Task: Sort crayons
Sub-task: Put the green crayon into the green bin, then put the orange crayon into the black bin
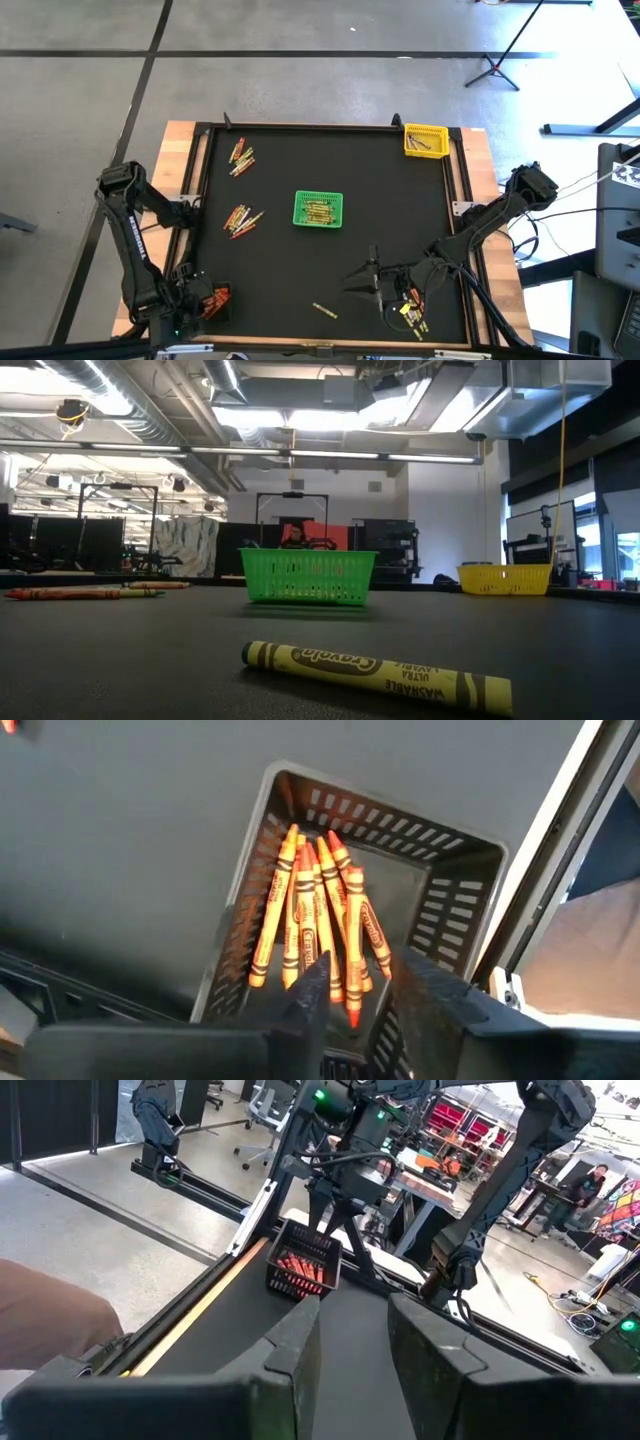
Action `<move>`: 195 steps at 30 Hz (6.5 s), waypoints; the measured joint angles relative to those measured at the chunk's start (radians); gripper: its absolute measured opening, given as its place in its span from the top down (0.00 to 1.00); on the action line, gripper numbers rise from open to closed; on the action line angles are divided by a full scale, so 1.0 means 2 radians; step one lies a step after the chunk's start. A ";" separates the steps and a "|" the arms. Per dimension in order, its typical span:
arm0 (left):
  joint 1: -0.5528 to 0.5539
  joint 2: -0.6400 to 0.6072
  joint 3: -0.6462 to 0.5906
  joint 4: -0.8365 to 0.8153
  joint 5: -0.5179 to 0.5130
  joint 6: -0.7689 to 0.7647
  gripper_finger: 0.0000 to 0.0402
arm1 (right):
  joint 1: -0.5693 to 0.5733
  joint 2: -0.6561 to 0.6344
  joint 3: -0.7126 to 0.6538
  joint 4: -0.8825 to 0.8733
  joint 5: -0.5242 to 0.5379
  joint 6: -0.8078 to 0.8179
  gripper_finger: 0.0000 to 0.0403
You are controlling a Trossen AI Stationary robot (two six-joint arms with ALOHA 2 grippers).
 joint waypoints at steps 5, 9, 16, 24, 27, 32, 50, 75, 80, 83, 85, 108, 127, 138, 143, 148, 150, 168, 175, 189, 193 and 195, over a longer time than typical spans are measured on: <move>0.009 0.000 0.000 0.009 -0.025 0.006 0.75 | 0.000 0.000 0.000 -0.006 0.000 0.044 0.71; 0.019 0.000 0.000 0.055 -0.086 0.068 0.75 | 0.001 0.000 0.000 -0.063 -0.019 0.120 0.71; 0.038 0.000 0.000 0.145 -0.235 0.216 0.75 | 0.001 0.036 0.000 -0.090 -0.080 0.221 0.71; 0.069 0.000 0.000 0.197 -0.336 0.330 0.75 | 0.001 0.112 0.013 -0.086 -0.072 0.278 0.71; 0.079 0.000 0.000 0.197 -0.353 0.345 0.75 | 0.001 0.143 0.033 -0.086 -0.073 0.281 0.71; 0.090 0.000 0.000 0.206 -0.370 0.369 0.75 | 0.001 0.189 0.069 -0.086 -0.074 0.283 0.71; 0.097 0.000 0.000 0.217 -0.366 0.382 0.75 | -0.010 0.290 0.112 -0.070 -0.079 0.314 0.71; 0.098 0.000 0.000 0.215 -0.356 0.381 0.75 | -0.009 0.315 0.114 -0.083 -0.069 0.287 0.94; 0.098 0.000 0.000 0.215 -0.350 0.381 0.75 | -0.010 0.289 0.111 -0.111 -0.067 0.280 0.89; 0.098 0.000 0.000 0.215 -0.352 0.382 0.75 | -0.011 0.262 0.110 -0.130 -0.058 0.261 0.88; 0.098 0.000 0.000 0.215 -0.353 0.382 0.75 | -0.014 0.235 0.111 -0.151 -0.038 0.248 0.88; 0.101 0.000 0.000 0.215 -0.354 0.382 0.75 | -0.261 0.129 0.112 -0.249 -0.082 0.142 0.88; 0.106 0.000 0.000 0.215 -0.356 0.383 0.75 | -0.330 0.208 0.112 -0.242 -0.138 0.144 0.88; 0.106 0.000 0.000 0.214 -0.357 0.383 0.75 | -0.330 0.205 0.112 -0.253 -0.130 0.144 0.71; 0.106 0.000 0.000 0.214 -0.357 0.383 0.75 | -0.318 0.168 0.121 -0.305 -0.130 0.144 0.61; 0.106 0.000 0.000 0.215 -0.357 0.383 0.75 | -0.274 0.098 0.145 -0.423 -0.132 0.170 0.60; 0.106 0.000 0.000 0.215 -0.357 0.382 0.75 | -0.251 0.067 0.149 -0.469 -0.135 0.195 0.61; 0.195 0.080 0.000 0.296 -0.278 0.459 0.75 | 0.036 -0.015 0.149 -0.746 -0.108 0.641 0.62; 0.233 0.128 0.000 0.417 -0.248 0.587 0.75 | 0.127 -0.015 0.137 -0.778 -0.107 0.846 0.62; 0.240 0.166 0.000 0.491 -0.259 0.649 0.75 | 0.193 0.013 0.002 -0.612 -0.160 1.026 0.62; 0.241 0.166 0.000 0.491 -0.267 0.655 0.75 | 0.190 0.025 -0.002 -0.618 -0.166 1.026 0.62; 0.242 0.166 0.000 0.491 -0.268 0.655 0.75 | 0.190 0.029 -0.001 -0.615 -0.154 1.025 0.62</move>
